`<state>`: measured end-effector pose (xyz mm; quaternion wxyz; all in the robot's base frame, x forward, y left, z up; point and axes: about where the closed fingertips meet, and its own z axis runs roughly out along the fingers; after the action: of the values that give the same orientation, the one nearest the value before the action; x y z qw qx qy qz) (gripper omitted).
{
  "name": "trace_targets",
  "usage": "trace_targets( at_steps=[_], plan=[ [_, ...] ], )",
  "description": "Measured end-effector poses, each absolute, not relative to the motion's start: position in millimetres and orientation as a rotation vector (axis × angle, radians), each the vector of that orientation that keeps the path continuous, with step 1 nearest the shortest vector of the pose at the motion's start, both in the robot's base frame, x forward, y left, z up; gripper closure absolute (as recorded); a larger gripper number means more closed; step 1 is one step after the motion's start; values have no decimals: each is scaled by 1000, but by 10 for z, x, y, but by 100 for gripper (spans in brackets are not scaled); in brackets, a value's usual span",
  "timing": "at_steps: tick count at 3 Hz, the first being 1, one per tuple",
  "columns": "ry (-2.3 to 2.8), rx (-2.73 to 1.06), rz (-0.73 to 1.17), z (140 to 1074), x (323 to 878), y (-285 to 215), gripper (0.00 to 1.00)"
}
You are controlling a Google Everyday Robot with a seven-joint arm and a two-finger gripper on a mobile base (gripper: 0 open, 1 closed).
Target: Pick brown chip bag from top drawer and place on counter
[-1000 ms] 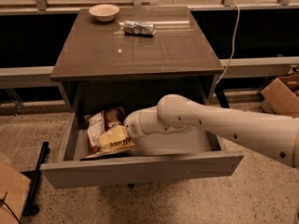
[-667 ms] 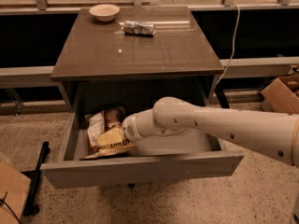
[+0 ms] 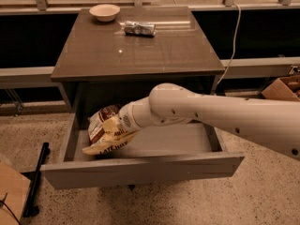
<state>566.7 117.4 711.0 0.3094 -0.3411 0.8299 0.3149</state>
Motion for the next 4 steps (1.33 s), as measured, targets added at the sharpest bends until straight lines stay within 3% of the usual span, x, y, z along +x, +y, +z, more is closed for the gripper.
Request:
trace_targets(
  at_steps=[1, 4],
  plan=[
    [2127, -889, 930, 7296, 5664, 1175, 99],
    [1852, -1109, 868, 9220, 5158, -143, 100]
  ],
)
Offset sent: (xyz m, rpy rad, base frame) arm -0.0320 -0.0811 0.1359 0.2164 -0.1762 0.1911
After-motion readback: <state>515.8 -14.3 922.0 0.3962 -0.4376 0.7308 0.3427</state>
